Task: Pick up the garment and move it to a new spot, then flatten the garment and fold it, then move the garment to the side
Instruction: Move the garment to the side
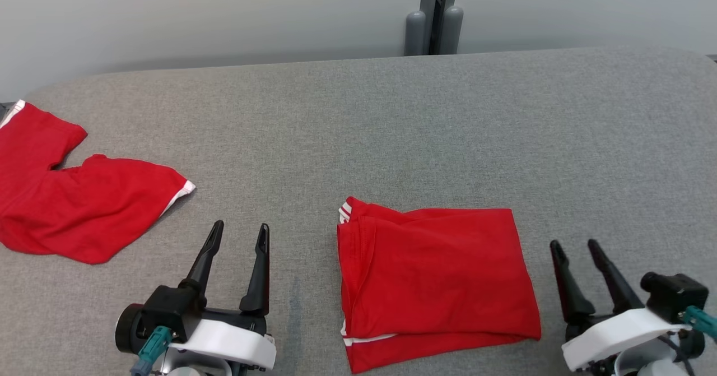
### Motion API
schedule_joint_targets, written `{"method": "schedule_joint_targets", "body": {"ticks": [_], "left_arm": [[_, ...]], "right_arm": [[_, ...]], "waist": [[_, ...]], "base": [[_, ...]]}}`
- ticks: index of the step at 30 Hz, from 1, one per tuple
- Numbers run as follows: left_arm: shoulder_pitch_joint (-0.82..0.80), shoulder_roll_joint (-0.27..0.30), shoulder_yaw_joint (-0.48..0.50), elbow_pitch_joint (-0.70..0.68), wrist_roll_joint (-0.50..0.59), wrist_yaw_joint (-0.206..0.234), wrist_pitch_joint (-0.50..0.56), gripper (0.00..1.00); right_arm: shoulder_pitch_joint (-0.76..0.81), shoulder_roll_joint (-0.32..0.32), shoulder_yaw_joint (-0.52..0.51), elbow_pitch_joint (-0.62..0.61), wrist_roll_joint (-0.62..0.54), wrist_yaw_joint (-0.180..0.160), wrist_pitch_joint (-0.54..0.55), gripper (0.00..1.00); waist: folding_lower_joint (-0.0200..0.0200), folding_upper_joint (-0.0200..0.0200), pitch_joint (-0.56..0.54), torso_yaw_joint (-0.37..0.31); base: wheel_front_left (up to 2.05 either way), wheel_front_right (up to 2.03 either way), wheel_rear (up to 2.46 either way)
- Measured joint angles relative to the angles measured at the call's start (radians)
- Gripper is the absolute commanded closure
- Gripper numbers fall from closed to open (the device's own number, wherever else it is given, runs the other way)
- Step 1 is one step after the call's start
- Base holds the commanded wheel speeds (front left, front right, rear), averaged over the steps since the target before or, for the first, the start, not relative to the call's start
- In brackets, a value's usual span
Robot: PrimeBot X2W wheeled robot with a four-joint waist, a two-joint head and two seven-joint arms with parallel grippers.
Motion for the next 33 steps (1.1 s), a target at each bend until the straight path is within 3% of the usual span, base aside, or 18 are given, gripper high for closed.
{"method": "schedule_joint_targets", "body": {"ticks": [11,27,29,30,33], "left_arm": [[-0.016,0.0,-0.005,0.004,0.018,-0.005,0.0,0.0],[-0.03,0.0,-0.021,0.01,0.022,-0.007,0.0,0.0],[-0.03,0.0,-0.022,0.014,0.028,-0.007,0.0,0.0],[-0.032,0.0,-0.024,0.015,0.031,-0.007,0.0,0.0],[-0.032,0.0,-0.025,0.016,0.031,-0.007,0.0,0.0]], "right_arm": [[-0.043,-0.005,0.142,0.112,0.158,0.0,0.049,0.0],[-0.135,-0.028,0.268,0.256,0.282,0.0,0.058,0.0],[-0.149,-0.033,0.292,0.273,0.287,0.0,0.058,0.82],[-0.161,-0.039,0.309,0.292,0.275,0.0,0.046,1.0],[-0.17,-0.041,0.33,0.317,0.269,0.0,0.028,1.0]], "waist": [[0.0,0.0,0.023,0.004],[0.0,0.0,0.044,0.031],[0.0,0.0,0.045,0.034],[0.0,0.0,0.044,0.036],[0.0,0.0,0.041,0.037]], "base": [[0.0,0.0,0.0],[0.0,0.0,0.0],[0.0,0.0,0.0],[0.0,0.0,0.0],[0.0,0.0,0.0]]}}
